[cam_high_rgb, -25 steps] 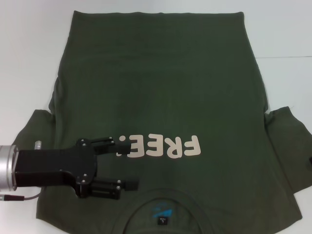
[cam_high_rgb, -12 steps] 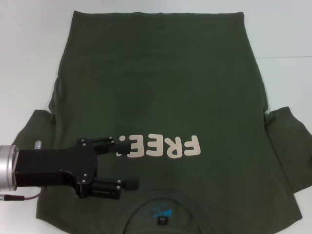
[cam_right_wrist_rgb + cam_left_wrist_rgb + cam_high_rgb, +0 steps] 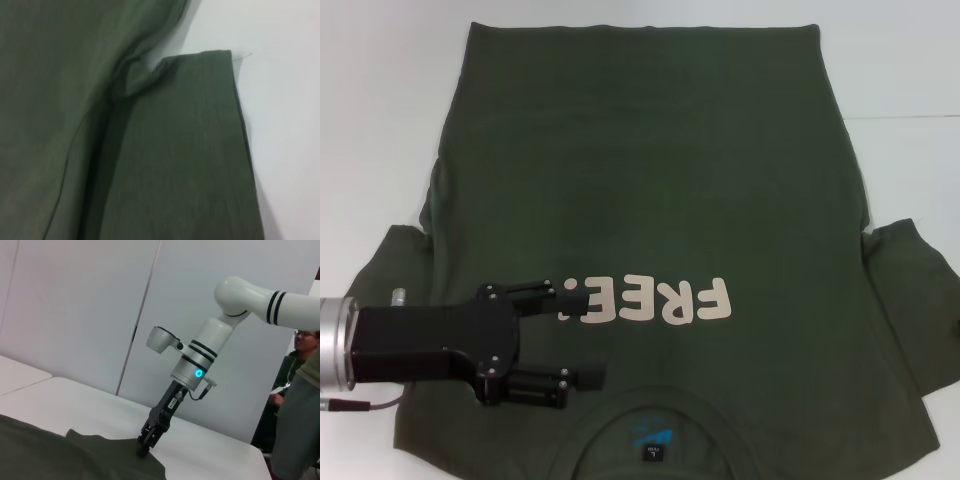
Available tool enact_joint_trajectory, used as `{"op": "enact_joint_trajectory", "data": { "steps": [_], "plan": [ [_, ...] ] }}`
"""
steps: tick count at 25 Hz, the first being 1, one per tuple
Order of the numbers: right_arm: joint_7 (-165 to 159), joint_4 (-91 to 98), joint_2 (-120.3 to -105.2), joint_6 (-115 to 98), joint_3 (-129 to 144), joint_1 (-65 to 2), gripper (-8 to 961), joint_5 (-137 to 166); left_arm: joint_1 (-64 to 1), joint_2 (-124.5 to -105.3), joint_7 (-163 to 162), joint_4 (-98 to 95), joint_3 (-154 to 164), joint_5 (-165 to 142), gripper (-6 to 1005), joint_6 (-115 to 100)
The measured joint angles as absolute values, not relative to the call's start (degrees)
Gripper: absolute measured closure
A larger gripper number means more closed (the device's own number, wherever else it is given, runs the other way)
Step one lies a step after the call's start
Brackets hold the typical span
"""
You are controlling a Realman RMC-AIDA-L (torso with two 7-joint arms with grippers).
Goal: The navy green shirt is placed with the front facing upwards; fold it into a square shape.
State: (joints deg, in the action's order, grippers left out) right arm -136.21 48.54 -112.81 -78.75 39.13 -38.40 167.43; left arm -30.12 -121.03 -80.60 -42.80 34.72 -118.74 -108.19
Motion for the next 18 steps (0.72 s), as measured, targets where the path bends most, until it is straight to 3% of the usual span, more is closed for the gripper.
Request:
{"op": "enact_joint_trajectory", "data": {
  "steps": [7,18],
  "plan": [
    [-136.7,48.6,-112.82,-79.2,39.4,-39.1,587,167.5,-30.1,-121.02,-80.6,-42.8,34.7,-118.7,82,-108.2],
    [-136.8,49.2,-112.56,-79.8,39.8,-39.2,828,167.8,-30.2,-120.93,-80.5,-42.8,34.7,-118.7,82,-108.2]
  ]
}}
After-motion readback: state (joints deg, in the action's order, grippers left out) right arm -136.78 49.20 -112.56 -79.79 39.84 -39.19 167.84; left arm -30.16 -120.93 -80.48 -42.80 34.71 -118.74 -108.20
